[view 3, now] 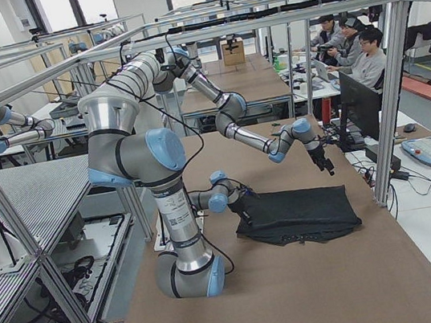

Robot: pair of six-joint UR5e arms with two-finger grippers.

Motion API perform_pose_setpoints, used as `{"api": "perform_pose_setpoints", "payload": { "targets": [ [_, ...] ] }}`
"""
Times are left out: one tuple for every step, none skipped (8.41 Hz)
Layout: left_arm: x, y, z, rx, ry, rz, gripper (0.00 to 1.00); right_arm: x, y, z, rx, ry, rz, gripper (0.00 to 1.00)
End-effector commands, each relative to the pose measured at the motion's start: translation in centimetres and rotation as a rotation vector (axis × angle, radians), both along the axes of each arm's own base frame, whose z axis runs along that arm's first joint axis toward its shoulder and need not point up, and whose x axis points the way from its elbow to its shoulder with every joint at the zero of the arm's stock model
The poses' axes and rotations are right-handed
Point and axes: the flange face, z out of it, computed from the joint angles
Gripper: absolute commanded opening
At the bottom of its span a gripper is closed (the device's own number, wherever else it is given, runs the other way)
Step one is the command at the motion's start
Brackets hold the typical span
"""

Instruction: Fold clothes

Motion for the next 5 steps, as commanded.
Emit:
{"api": "perform_pose_setpoints", "payload": {
  "targets": [
    [0.0,0.0,0.0,-0.001,0.0,-0.002,1.0,0.8,0.2,-0.1,0.002,0.0,-0.005,0.0],
    [0.0,0.0,-0.1,0.001,0.001,-0.002,1.0,2.7,0.7,0.8,0.005,-0.007,-0.007,0.0],
    [-0.1,0.0,-0.1,-0.001,0.002,-0.003,1.0,5.1,1.2,1.8,0.027,-0.002,-0.025,0.0],
    [-0.1,-0.1,-0.1,-0.006,0.005,-0.008,1.0,7.3,2.0,3.7,0.036,0.014,-0.041,0.0],
    [-0.1,0.0,-0.1,-0.006,0.007,-0.008,1.0,8.7,3.0,5.4,0.025,0.021,-0.044,0.0]
  ]
}}
